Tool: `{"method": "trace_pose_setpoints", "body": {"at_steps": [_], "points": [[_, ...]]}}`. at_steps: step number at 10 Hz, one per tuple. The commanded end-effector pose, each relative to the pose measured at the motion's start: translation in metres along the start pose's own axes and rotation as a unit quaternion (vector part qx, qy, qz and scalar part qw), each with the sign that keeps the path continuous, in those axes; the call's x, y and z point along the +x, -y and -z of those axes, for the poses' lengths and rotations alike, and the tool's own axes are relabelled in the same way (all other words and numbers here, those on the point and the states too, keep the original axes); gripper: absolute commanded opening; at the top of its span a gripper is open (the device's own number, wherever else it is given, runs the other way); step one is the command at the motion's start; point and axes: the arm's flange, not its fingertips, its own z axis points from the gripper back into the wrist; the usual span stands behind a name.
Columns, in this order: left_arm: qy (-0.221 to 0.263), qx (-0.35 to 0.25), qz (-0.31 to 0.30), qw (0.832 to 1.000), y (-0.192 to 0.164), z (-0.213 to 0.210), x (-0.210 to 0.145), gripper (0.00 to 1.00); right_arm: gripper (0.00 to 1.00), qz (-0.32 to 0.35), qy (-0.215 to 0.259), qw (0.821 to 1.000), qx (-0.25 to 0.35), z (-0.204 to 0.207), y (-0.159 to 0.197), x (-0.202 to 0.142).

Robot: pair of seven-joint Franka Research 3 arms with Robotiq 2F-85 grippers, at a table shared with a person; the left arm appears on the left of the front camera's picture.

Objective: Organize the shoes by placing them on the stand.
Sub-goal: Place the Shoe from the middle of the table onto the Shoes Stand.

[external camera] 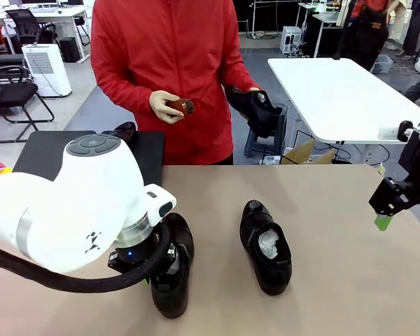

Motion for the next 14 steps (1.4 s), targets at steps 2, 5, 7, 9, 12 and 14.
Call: {"method": "trace_pose_setpoints", "body": {"at_steps": [2,5,7,9,12,14], "points": [[0.003,0.003,0.008,1.0,-0.003,0.004,-0.005,0.0,1.0,0.011,0.003,1.0,0.001,-0.003,-0.001,0.001],[0.007,-0.004,0.009,1.0,-0.004,-0.005,-0.005,0.0,1.0,0.011,0.003,1.0,0.001,-0.003,-0.001,0.001],[0.025,-0.015,0.018,0.999,-0.006,-0.029,-0.008,0.0,1.0,0.011,0.003,1.0,0.001,-0.003,-0.001,0.001],[0.085,-0.013,0.029,0.996,-0.018,-0.072,-0.003,0.0,1.0,0.011,0.003,1.0,0.001,-0.003,-0.001,0.001],[0.138,0.004,0.036,0.99,-0.033,-0.105,0.013,0.0,1.0,-0.017,0.019,1.0,-0.002,-0.01,0.031,-0.023],[0.168,0.017,0.044,0.985,-0.038,-0.12,0.037,0.0,1.0,0.016,0.014,1.0,0.005,-0.005,0.069,-0.033]]}}
